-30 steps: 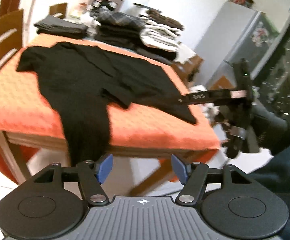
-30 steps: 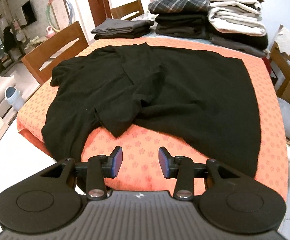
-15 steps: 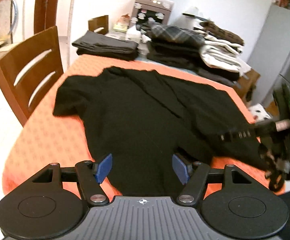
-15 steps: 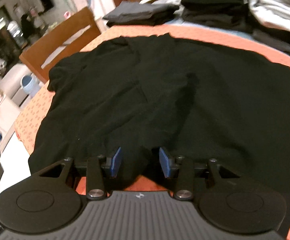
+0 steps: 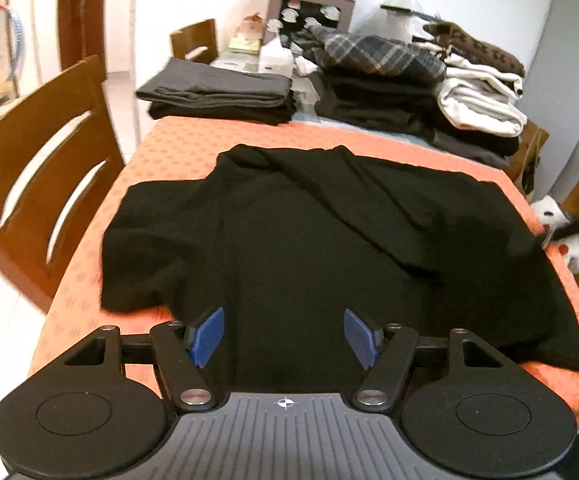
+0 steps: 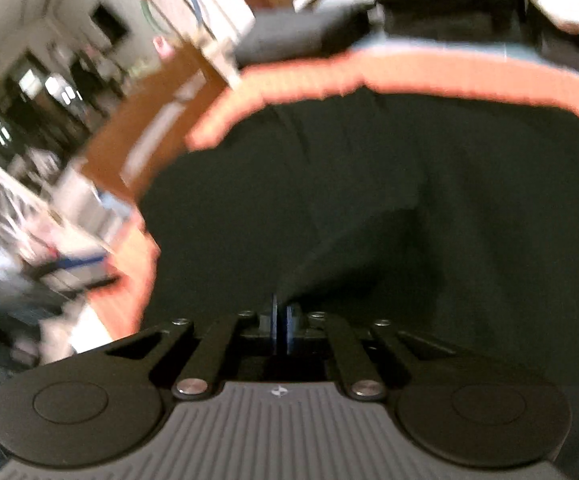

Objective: Fold clothes
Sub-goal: 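Grasp the black garment with the right tool and lift it up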

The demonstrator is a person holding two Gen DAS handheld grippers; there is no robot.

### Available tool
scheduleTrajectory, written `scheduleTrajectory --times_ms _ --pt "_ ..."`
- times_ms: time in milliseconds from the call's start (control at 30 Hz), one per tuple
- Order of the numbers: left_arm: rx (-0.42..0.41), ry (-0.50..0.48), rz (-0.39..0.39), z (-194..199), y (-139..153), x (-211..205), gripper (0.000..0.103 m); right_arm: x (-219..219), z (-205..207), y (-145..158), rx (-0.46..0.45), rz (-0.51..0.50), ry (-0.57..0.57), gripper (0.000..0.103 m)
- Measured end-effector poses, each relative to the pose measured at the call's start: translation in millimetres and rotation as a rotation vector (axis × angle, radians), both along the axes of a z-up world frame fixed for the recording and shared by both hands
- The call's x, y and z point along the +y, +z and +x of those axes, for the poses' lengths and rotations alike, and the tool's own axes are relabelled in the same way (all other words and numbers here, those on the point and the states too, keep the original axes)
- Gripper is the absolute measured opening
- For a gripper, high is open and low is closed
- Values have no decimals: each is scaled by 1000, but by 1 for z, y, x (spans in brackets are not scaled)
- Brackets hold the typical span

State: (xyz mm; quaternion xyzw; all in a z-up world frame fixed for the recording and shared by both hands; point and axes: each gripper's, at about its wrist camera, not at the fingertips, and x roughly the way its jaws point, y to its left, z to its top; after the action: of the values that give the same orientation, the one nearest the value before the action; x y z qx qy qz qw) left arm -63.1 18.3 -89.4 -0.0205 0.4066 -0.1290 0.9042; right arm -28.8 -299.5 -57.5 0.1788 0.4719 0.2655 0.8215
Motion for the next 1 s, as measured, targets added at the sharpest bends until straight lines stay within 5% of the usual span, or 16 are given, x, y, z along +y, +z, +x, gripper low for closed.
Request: scheduleTrajectory --times_ms 333,533,733,1000 --pt "-32 -137 -7 88 -26 12 69 3 145 143 -169 178 -66 5" --pt "-30 -137 -68 132 -37 23 69 35 270 189 -255 116 -117 5" --pt "-4 -57 -123 174 -40 31 67 57 386 186 -354 -16 -275 5" --pt "3 49 -177 209 -48 36 67 51 508 124 -397 -93 -463 5"
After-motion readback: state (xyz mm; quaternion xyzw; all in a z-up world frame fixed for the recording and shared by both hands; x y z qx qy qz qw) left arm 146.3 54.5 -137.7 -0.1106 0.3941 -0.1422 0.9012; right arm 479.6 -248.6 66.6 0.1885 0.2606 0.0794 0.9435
